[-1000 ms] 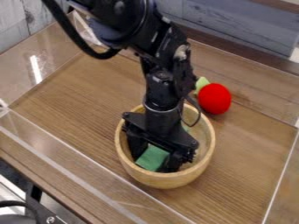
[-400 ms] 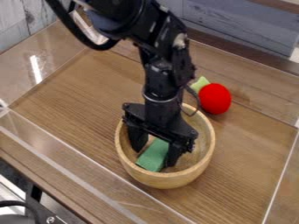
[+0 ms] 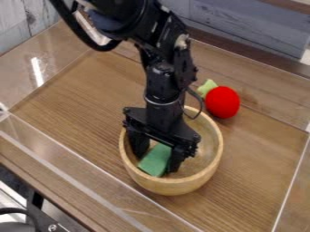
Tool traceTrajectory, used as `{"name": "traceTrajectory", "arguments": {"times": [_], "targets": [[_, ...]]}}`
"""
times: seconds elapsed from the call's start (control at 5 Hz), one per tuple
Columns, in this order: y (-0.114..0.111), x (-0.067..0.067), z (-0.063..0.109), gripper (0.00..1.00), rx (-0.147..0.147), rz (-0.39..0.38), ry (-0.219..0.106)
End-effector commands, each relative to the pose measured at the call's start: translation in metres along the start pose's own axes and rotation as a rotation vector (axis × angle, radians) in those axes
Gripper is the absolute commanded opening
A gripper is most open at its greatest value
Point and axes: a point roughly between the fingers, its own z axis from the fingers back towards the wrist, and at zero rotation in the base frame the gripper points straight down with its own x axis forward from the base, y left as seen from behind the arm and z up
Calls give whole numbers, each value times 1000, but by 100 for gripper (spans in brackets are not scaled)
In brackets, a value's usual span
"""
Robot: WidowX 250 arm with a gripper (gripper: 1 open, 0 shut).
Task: Remove the green block from the brown bowl and put it on the table
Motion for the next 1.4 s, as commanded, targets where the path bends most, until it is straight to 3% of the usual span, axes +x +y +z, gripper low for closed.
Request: {"name": "traceTrajectory", "arguments": {"times": [0.0,0.2,0.6,0.8,1.2], "targets": [[4,3,1,0,-3,-9,-23],[7,3,9,0,-17,34,-34],[13,6,48,0,-54,82,-62],[23,7,68,0,-78,116,-95],[44,16,77,0,-105,186,-156]]}}
